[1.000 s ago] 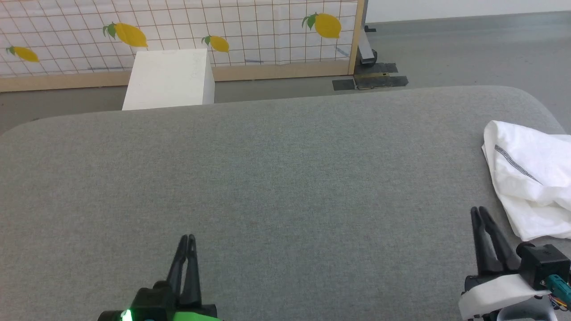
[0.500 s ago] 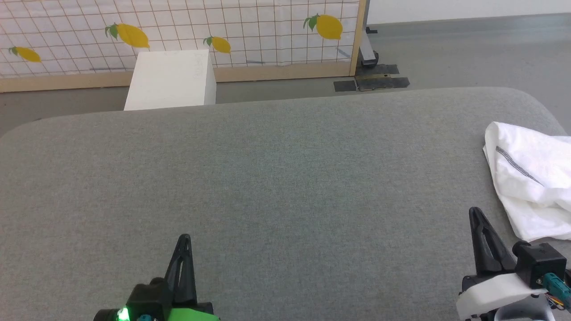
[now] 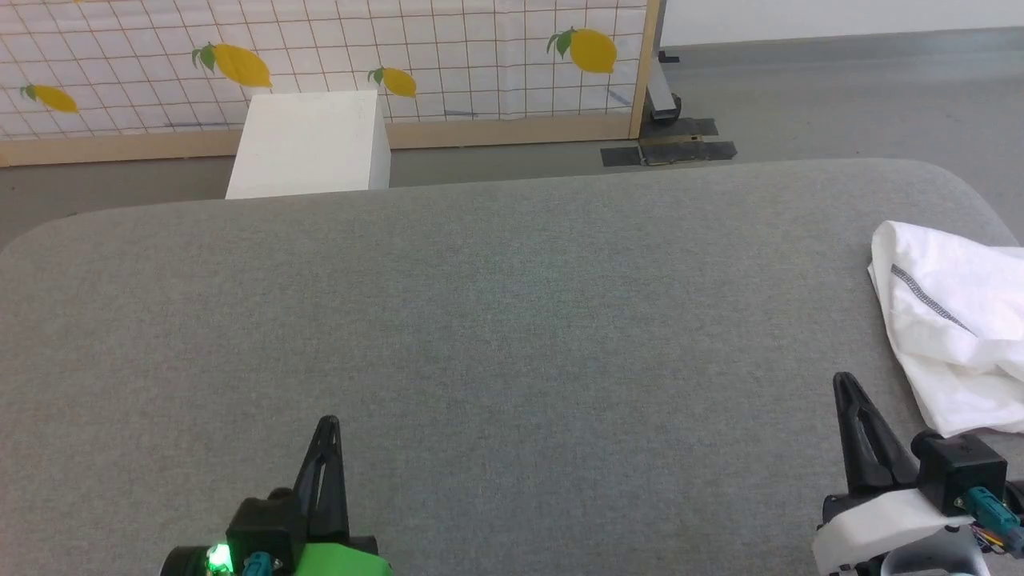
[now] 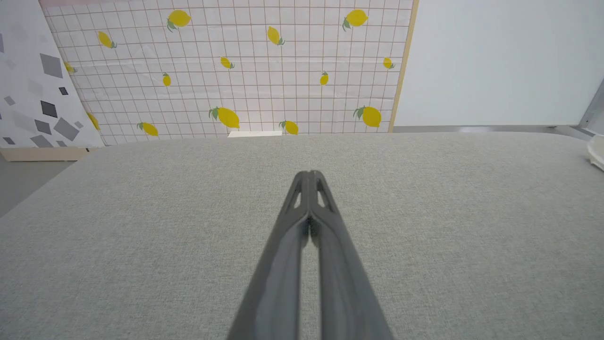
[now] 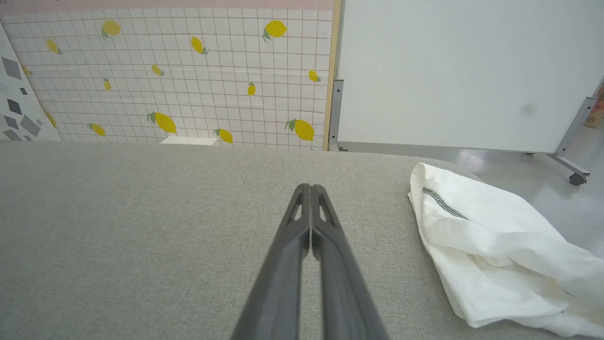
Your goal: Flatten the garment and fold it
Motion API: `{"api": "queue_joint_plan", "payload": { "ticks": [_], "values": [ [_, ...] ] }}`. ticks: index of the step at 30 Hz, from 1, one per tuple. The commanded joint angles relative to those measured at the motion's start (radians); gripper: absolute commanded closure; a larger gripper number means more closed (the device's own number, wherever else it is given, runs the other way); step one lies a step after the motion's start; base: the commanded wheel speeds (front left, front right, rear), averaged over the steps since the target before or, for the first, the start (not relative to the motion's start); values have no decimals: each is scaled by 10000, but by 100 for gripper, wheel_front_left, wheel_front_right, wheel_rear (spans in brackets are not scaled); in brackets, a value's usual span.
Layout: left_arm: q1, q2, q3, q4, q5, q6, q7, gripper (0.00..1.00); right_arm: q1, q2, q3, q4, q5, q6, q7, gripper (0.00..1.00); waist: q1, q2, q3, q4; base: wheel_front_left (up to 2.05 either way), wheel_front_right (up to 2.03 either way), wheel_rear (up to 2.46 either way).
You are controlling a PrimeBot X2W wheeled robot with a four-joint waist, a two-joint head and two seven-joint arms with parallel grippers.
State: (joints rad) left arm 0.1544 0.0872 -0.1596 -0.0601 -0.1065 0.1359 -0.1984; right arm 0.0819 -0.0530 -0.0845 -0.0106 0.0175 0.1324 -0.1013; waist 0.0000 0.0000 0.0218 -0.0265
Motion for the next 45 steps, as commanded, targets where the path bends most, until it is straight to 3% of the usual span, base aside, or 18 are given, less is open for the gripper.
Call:
{"api": "queue_joint_plan", "payload": {
  "ticks": [1,45],
  "values": [
    [-233,-62,87,50,57,-68,50,100,-175,7,46,25,-33,-4,40,100,0,0,-4,5,0,0,0],
    [-835,-203,780,303,520,-660,937,100,-471,17,413,62,-98,-10,487,100,0,0,-102,124,0,0,0]
  ]
}}
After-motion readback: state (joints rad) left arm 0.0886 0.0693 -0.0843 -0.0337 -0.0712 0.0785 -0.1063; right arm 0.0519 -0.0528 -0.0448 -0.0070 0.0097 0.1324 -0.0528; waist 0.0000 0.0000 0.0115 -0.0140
